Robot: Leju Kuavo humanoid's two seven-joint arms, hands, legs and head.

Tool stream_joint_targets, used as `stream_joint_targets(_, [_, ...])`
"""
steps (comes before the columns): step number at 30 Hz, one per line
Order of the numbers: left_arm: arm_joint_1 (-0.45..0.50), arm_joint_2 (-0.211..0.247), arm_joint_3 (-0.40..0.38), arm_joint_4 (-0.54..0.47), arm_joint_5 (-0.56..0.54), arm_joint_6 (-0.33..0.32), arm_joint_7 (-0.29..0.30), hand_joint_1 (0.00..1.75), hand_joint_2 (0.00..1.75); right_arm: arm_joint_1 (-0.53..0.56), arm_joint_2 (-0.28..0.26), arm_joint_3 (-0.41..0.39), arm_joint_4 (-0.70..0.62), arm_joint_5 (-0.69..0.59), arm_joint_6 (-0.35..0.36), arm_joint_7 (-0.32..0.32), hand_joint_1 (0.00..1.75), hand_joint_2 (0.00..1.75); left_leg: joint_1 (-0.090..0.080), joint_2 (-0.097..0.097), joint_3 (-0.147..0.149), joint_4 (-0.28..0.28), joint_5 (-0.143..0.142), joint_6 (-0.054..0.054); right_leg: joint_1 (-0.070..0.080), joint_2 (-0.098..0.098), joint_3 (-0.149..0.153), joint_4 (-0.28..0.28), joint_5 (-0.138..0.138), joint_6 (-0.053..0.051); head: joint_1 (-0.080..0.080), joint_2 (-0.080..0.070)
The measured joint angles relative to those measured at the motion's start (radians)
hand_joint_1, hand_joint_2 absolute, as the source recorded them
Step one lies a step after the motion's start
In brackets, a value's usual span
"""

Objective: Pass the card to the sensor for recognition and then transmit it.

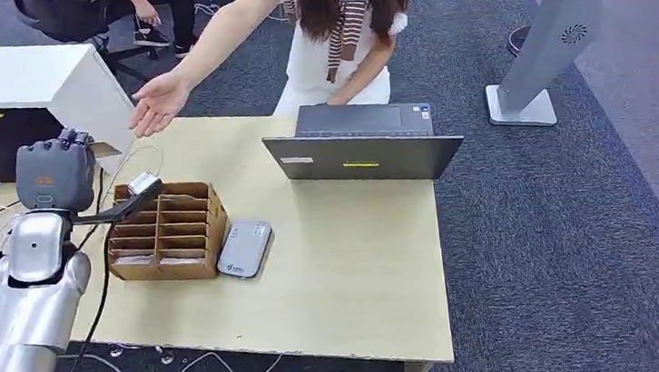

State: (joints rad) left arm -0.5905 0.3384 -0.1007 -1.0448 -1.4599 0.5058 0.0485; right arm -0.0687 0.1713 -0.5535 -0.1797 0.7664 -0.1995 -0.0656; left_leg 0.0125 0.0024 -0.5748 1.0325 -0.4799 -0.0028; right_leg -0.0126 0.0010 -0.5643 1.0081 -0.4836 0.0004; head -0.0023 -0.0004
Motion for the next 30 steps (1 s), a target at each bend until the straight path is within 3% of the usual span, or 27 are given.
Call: stream_joint_targets(30, [-0.003, -0.004, -0.008, 0.06, 0.045, 0.003, -0.009, 1.75, 1.75, 0.0, 0.0, 0.0, 0.0, 0.001, 0.001, -0.003, 0.0, 1.75, 0.0, 0.0, 0.0, 0.0, 0.0, 0.0, 0.0, 0.0, 0.0, 0.0, 0.0, 0.0, 0.0, 0.0])
